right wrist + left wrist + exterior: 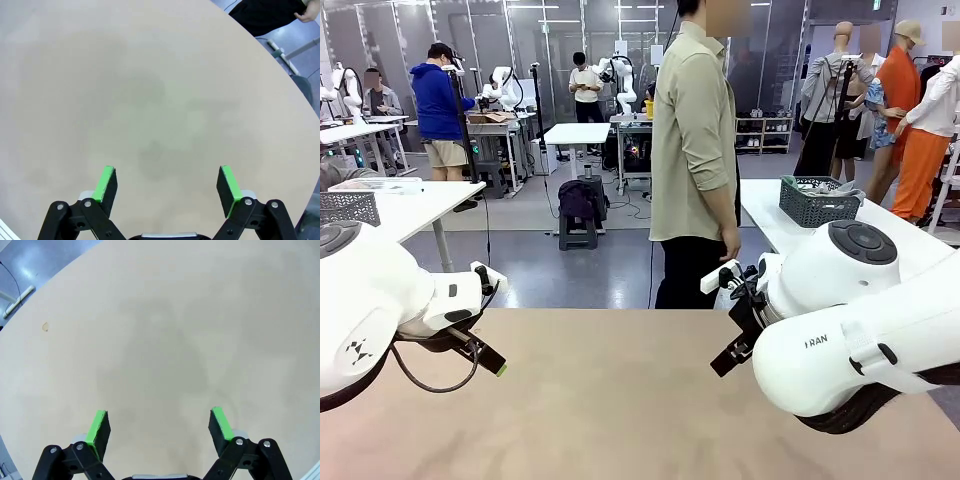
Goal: Fold the towels and place them in the basket.
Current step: When a person lays out a Towel with hook on the table, fold it in half twice.
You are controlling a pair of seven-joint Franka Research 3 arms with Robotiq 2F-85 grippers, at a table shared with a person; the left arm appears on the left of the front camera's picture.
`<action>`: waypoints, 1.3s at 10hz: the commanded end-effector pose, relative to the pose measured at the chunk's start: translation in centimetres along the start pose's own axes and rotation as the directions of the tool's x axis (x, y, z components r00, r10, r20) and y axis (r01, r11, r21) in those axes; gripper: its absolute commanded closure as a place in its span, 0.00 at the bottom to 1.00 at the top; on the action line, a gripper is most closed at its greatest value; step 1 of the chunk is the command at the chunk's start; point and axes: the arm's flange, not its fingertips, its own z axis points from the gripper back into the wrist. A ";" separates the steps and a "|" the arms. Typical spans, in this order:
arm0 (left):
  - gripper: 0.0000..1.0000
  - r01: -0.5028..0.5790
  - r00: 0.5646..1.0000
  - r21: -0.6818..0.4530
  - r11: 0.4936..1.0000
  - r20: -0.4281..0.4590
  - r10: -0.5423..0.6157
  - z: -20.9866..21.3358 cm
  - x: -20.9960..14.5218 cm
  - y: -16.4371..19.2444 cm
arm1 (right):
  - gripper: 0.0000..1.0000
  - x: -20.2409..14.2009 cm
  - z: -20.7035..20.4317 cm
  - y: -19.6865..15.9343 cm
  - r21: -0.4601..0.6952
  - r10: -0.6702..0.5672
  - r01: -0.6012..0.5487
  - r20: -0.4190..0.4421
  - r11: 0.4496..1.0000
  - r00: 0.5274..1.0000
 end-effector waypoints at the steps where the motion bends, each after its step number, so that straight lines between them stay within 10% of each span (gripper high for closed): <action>1: 0.00 0.000 1.000 0.000 1.000 0.000 0.000 0.0 0.0 0.0 | 0.00 0.0 0.0 0.0 0.001 -0.003 0.003 0.000 1.000 1.000; 5: 0.00 0.011 1.000 -0.040 0.999 0.006 -0.011 2.1 1.1 0.0 | 0.00 0.2 2.4 -0.1 0.033 -0.006 0.006 0.011 0.999 1.000; 13: 0.00 0.125 0.991 -0.101 0.987 0.059 -0.120 23.1 4.9 -0.9 | 0.00 -0.2 22.8 -0.2 0.085 0.015 -0.018 0.032 0.996 0.999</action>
